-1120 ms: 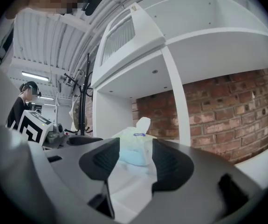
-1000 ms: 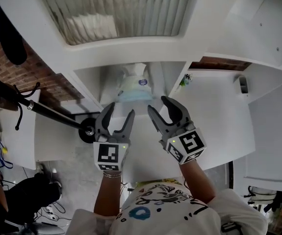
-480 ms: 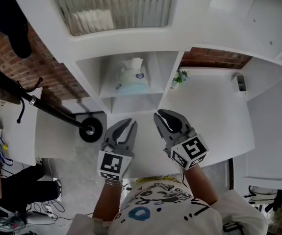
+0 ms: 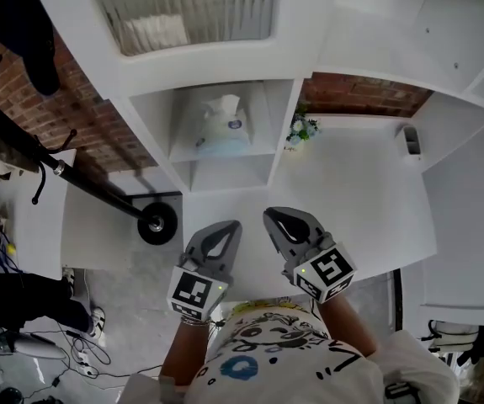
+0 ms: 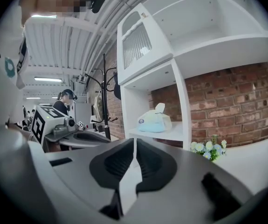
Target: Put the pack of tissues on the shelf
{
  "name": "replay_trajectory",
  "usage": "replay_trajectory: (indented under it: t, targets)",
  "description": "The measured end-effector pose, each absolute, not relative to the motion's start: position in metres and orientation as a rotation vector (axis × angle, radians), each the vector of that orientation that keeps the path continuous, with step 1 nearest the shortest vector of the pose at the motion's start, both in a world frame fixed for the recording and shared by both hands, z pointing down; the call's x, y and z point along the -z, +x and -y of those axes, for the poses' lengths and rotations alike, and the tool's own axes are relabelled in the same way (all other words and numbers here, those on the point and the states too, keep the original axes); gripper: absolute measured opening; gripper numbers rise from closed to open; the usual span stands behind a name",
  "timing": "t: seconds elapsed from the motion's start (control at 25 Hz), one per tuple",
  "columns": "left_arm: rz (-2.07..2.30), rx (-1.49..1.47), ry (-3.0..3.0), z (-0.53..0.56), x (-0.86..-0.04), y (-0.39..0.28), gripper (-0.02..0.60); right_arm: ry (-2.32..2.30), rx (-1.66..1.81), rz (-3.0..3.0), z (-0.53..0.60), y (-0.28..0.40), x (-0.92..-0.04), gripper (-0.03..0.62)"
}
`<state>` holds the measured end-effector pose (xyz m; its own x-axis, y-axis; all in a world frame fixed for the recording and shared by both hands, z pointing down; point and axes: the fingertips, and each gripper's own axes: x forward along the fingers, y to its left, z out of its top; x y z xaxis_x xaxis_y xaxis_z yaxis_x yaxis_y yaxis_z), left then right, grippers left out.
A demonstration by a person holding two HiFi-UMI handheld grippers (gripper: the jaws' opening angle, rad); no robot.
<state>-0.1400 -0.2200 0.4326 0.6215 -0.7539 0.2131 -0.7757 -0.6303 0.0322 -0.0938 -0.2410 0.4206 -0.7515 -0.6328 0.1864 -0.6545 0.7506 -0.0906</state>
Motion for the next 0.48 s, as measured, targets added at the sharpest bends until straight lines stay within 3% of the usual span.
replay_trajectory:
  t: [0.48]
  targets:
    - [1.145, -0.299, 2.767, 0.181, -0.451, -0.121, 0.014, 0.939, -0.191, 2.768, 0.208, -0.090, -0.437, 0.025]
